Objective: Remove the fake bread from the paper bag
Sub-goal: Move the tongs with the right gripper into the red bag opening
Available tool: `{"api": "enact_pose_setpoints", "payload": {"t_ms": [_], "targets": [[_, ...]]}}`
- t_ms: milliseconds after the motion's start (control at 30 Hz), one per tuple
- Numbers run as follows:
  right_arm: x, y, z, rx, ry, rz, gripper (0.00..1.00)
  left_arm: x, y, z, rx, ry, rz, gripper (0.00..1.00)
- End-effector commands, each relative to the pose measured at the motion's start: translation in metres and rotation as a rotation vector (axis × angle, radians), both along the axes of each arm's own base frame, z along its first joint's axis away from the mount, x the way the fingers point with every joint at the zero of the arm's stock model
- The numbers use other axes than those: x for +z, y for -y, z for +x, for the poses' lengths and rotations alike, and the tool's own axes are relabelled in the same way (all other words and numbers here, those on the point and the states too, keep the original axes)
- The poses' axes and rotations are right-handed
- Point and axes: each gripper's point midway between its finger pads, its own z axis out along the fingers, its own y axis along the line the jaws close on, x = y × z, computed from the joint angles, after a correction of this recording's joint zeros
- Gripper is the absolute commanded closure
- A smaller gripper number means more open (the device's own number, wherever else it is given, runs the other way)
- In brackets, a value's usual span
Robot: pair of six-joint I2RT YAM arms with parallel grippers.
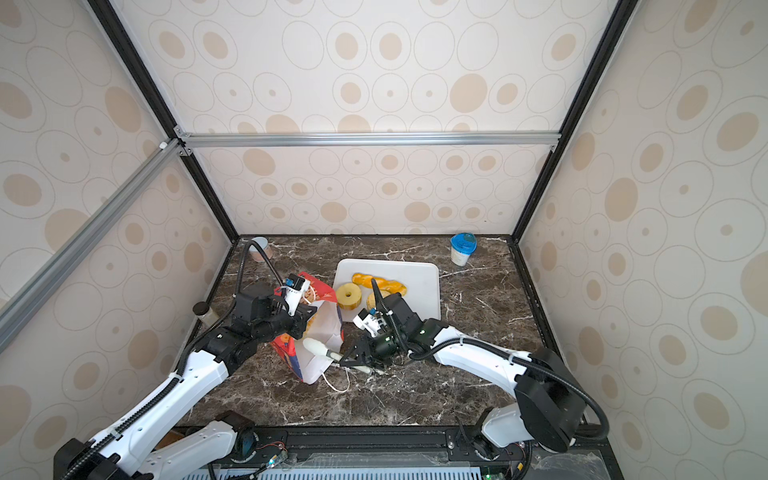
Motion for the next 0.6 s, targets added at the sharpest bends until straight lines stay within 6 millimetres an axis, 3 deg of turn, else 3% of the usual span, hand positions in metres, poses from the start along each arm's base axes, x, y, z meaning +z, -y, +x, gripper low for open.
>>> {"api": "enact_pose_setpoints", "payload": {"t_ms": [0,233,567], "targets": [[0.003,-0.024,0.032,-0.056,0.079,0.057,0.57,0.014,0.010,-0.004,-0.034,0.044,-0.024,1.00],[-0.028,-0.052,0.052,-0.012,0.033,0.027,0.53,0.029,0.014,-0.001,-0.023,0.074,-0.047,1.00],[-0.054,-0.063,0.068,0.009,-0.005,-0.034,0.51,0.029,0.018,-0.007,-0.041,0.084,-0.079,1.00]]}}
